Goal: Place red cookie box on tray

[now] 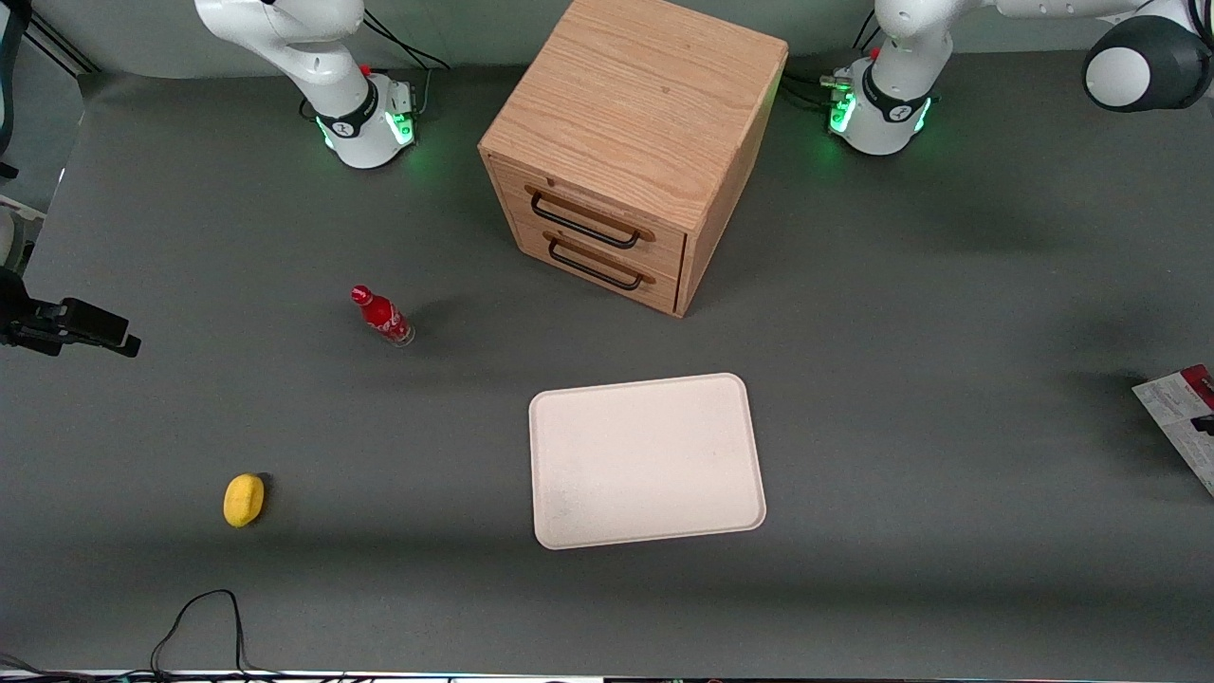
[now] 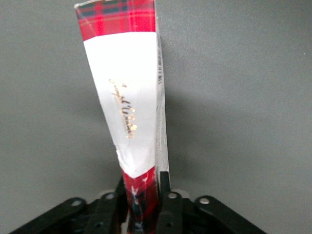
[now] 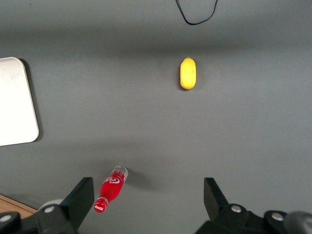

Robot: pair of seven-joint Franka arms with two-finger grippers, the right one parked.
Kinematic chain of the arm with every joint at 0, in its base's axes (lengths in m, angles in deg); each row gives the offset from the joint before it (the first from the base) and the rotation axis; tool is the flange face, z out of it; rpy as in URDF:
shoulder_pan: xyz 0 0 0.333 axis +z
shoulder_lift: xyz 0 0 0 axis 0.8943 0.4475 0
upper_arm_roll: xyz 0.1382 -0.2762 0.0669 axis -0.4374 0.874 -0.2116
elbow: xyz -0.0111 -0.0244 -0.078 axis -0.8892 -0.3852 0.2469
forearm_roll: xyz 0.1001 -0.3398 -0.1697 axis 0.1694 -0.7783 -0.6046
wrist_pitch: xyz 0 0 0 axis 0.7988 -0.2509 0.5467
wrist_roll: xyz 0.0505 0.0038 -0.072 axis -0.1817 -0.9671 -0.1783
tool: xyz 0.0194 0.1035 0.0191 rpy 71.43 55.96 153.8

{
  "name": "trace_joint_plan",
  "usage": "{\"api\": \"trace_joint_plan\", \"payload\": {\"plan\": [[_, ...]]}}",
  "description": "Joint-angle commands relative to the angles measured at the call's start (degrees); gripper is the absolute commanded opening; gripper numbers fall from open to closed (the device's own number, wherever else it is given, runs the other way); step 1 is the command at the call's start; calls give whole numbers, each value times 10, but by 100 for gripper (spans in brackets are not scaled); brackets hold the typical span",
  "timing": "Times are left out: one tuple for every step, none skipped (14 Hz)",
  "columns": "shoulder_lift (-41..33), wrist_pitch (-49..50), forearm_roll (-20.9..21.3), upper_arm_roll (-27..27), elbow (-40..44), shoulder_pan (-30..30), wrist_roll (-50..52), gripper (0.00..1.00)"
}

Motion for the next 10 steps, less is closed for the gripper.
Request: {"api": "trace_joint_plan", "payload": {"plan": [[-2,-8,2,-1,-1,1,-16,0],[-3,-8,2,-1,-1,0,-16,0],[-6,-6,2,-1,-1,0,-17,0],[-10,4,2,-1,0,-3,-16,0],[-17,7,5,-2,0,-5,-18,0],[-27,20,7,-2,0,-7,-23,0],[-38,48,6,-2,1,-9,-26,0],[-63,85,5,-1,1,-11,-25,0],[-89,126,5,0,2,-18,-24,0],[-119,164,5,0,1,-29,-22,0]]}}
